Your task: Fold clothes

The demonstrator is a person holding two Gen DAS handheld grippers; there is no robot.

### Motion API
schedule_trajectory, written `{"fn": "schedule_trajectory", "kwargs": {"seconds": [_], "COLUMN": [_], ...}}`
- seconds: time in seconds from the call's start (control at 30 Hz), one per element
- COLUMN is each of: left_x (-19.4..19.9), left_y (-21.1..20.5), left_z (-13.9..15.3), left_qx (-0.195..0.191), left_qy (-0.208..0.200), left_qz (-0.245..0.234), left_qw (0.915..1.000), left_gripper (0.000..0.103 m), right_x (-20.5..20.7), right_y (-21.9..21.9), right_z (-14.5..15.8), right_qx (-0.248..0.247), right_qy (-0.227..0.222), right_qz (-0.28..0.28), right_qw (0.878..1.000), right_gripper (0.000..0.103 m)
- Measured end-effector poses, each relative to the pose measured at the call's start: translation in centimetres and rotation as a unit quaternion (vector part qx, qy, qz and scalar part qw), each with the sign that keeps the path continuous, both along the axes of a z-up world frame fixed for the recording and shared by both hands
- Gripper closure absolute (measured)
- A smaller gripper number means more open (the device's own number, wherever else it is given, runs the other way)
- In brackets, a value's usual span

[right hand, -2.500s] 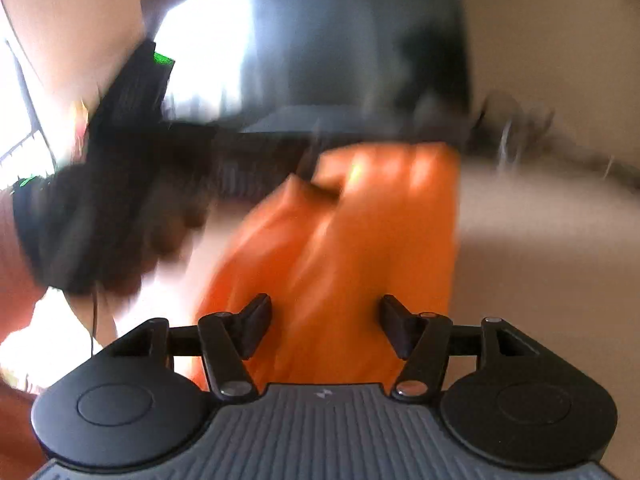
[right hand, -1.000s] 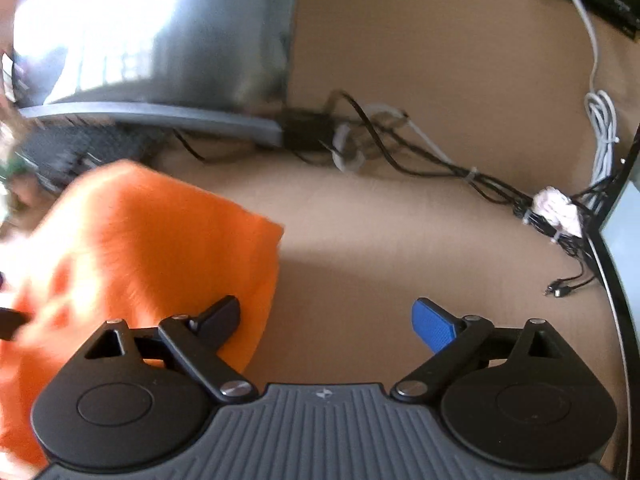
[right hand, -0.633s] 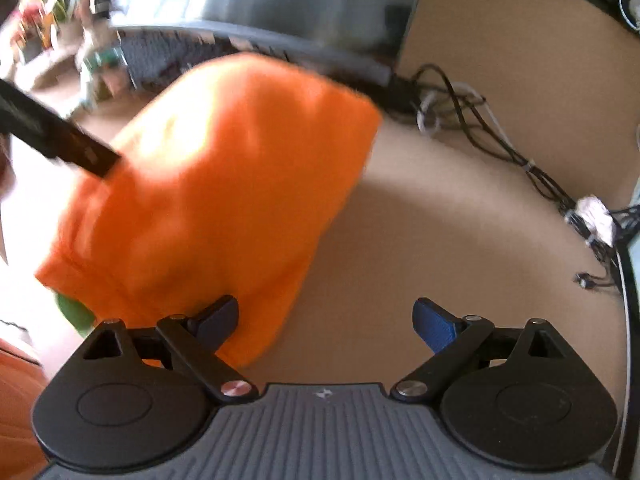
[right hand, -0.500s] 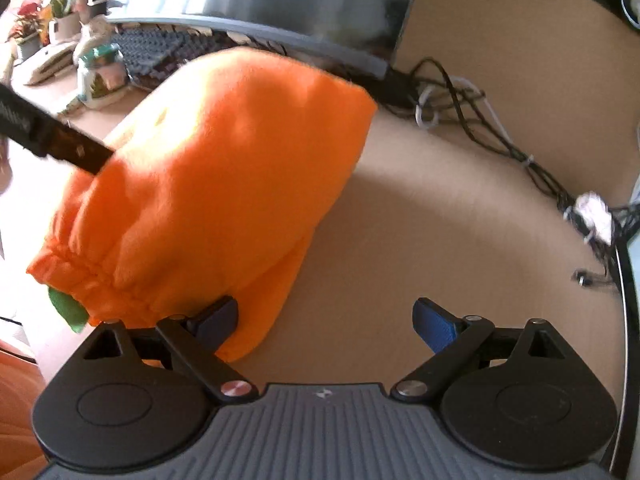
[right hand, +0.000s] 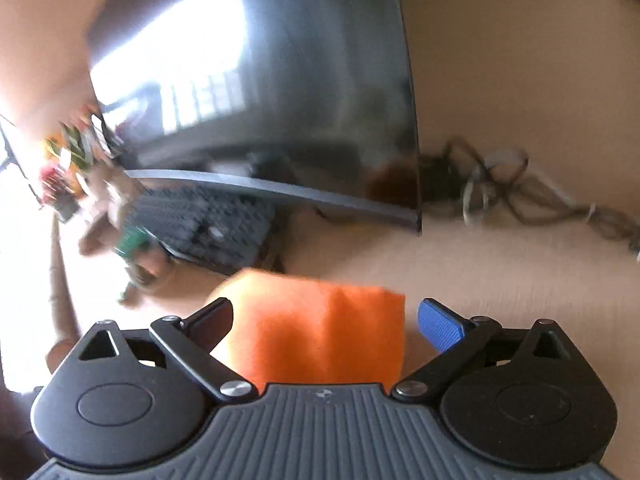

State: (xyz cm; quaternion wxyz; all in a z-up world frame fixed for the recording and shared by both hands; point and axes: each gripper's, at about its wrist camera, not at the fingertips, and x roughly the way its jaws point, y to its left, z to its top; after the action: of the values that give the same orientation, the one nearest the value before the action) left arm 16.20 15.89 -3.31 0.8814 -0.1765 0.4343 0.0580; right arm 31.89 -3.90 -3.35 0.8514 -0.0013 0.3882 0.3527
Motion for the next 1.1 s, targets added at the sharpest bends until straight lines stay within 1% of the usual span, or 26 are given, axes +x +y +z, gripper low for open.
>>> {"fn": "schedule_trajectory", "kwargs": {"seconds": [0.03, 0.07, 0.1, 0.13, 0.17, 0.2, 0.3, 0.37, 0.47, 0.53, 0.6, 0.73, 0.8, 0.9, 1.0, 1.1], "left_x": [-0.3, -0.6, -0.8, -1.1, -1.3, -1.5, -1.6, -1.3, -0.5, 0.4, 1.4, 3.8, 5.0, 7.4, 9.5, 10.6], "left_y": [0.4, 0.7, 1.1, 1.5, 1.7, 2.0, 2.1, 2.0, 2.2, 2.6, 3.1, 3.3, 3.2, 3.1, 2.8, 2.4], "left_z": [-0.1, -0.2, -0.3, -0.4, -0.4, -0.5, -0.4, -0.3, 0.0, 0.3, 0.8, 1.5, 1.5, 1.1, 0.4, -0.2], "left_qx": [-0.004, -0.007, -0.011, -0.014, -0.018, -0.022, -0.02, -0.018, -0.016, -0.024, -0.036, -0.049, -0.058, -0.069, -0.061, -0.051], "left_qy": [0.0, 0.0, 0.0, 0.0, 0.0, 0.0, 0.001, 0.0, -0.002, -0.01, -0.021, -0.038, -0.041, -0.034, -0.016, -0.006], "left_qz": [0.009, 0.018, 0.027, 0.035, 0.041, 0.046, 0.043, 0.031, 0.017, 0.013, 0.007, -0.023, -0.04, -0.056, -0.067, -0.084], "left_qw": [1.0, 0.9998, 0.9996, 0.9993, 0.999, 0.9987, 0.9989, 0.9994, 0.9997, 0.9996, 0.9991, 0.9978, 0.9967, 0.9955, 0.9958, 0.9951], "left_gripper": [0.0, 0.0, 0.0, 0.0, 0.0, 0.0, 0.0, 0.0, 0.0, 0.0, 0.0, 0.0, 0.0, 0.0, 0.0, 0.0], "right_x": [0.4, 0.8, 0.8, 0.7, 0.6, 0.5, 0.6, -0.1, -1.4, -2.1, -2.7, -3.6, -3.8, -4.5, -5.3, -6.5], "right_y": [0.6, 0.9, 1.0, 1.2, 1.6, 1.9, 2.2, 1.8, 1.2, 0.7, -0.1, -1.6, -2.4, -2.5, -2.6, -3.1], "right_z": [-0.9, -1.7, -2.0, -1.9, -1.7, -1.4, -2.2, -2.7, -2.8, -2.5, -2.2, -2.3, -2.5, -2.7, -2.7, -2.2], "right_qx": [-0.003, 0.009, 0.026, 0.039, 0.035, 0.026, -0.009, -0.028, -0.036, -0.043, -0.057, -0.1, -0.101, -0.106, -0.113, -0.114], "right_qy": [0.021, 0.047, 0.064, 0.066, 0.057, 0.045, 0.034, 0.012, -0.018, -0.034, -0.054, -0.089, -0.088, -0.092, -0.097, -0.101], "right_qz": [-0.004, -0.004, -0.001, 0.002, 0.003, 0.004, -0.006, -0.024, -0.044, -0.053, -0.07, -0.105, -0.119, -0.125, -0.129, -0.129], "right_qw": [1.0, 0.999, 0.998, 0.997, 0.998, 0.999, 0.999, 0.999, 0.998, 0.997, 0.994, 0.985, 0.984, 0.982, 0.98, 0.98], "right_gripper": [0.008, 0.02, 0.026, 0.034, 0.038, 0.038, 0.037, 0.024, 0.023, 0.021, 0.018, 0.01, 0.01, 0.009, 0.009, 0.009]}}
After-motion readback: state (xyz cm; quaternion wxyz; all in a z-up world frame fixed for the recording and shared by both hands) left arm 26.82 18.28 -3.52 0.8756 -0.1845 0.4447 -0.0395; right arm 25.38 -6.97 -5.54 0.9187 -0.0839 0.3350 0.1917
